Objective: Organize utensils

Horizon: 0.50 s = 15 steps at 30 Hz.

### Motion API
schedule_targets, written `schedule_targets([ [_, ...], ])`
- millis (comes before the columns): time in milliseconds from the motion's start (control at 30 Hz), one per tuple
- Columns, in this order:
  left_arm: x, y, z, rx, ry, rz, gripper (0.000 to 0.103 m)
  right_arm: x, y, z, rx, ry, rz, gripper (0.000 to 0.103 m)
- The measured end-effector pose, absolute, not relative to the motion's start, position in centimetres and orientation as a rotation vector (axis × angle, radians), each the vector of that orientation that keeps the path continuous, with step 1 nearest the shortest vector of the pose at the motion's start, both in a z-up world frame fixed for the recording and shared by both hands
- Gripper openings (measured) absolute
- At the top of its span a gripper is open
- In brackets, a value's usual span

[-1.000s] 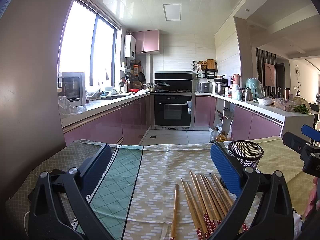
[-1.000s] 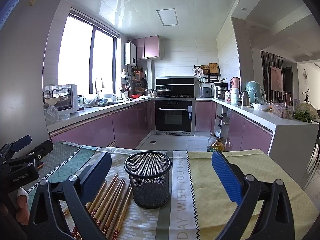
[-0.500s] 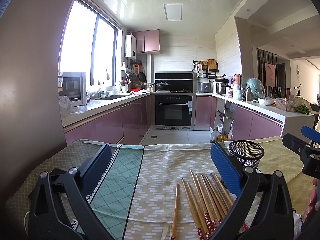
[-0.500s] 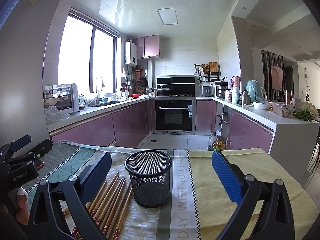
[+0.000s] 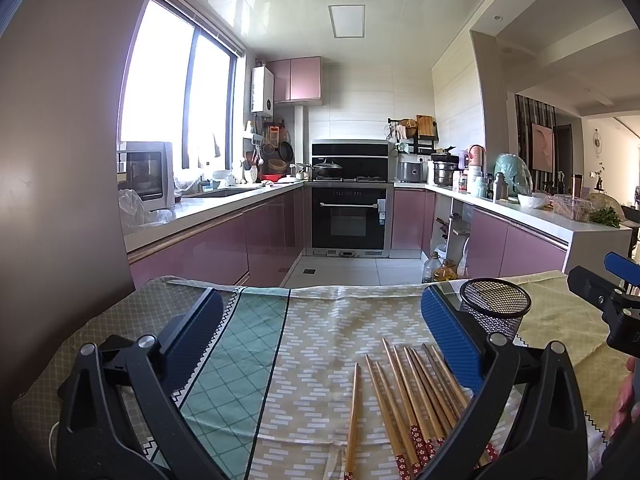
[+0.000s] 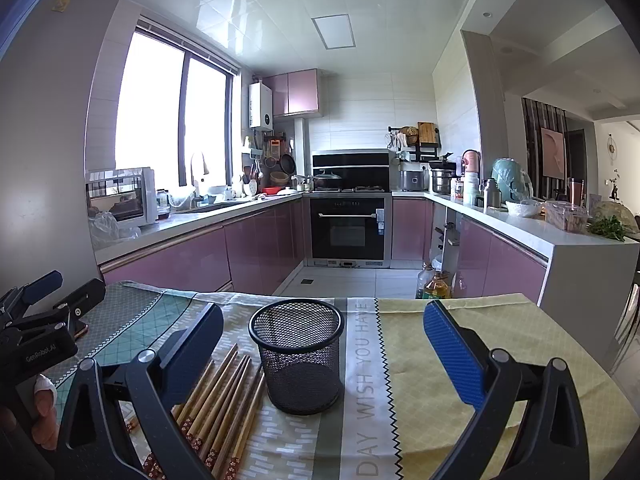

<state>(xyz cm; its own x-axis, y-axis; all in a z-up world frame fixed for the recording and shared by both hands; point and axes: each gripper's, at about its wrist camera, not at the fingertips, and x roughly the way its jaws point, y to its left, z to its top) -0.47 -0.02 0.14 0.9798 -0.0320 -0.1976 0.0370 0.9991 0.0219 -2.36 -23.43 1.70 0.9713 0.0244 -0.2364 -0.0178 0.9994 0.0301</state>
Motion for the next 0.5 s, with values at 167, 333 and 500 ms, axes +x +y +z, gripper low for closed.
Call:
schedule_targets([
  [167,-0.53,-0.03,0.12,0.025,0.199,-0.034,0.098,-2.34,-23.48,1.64,0.029,0.241,0.020,0.097],
  [333,-0.54,0.01,0.13,0.024,0.200,-0.036,0.098,-2.41,-23.62,1.50,0.033,0.242,0.019,0.097],
  [500,-0.47,0.00,0.12,0.024,0.198,-0.035,0.098,-2.36,-23.57,1.47,0.032,0.242,0.018,0.097],
])
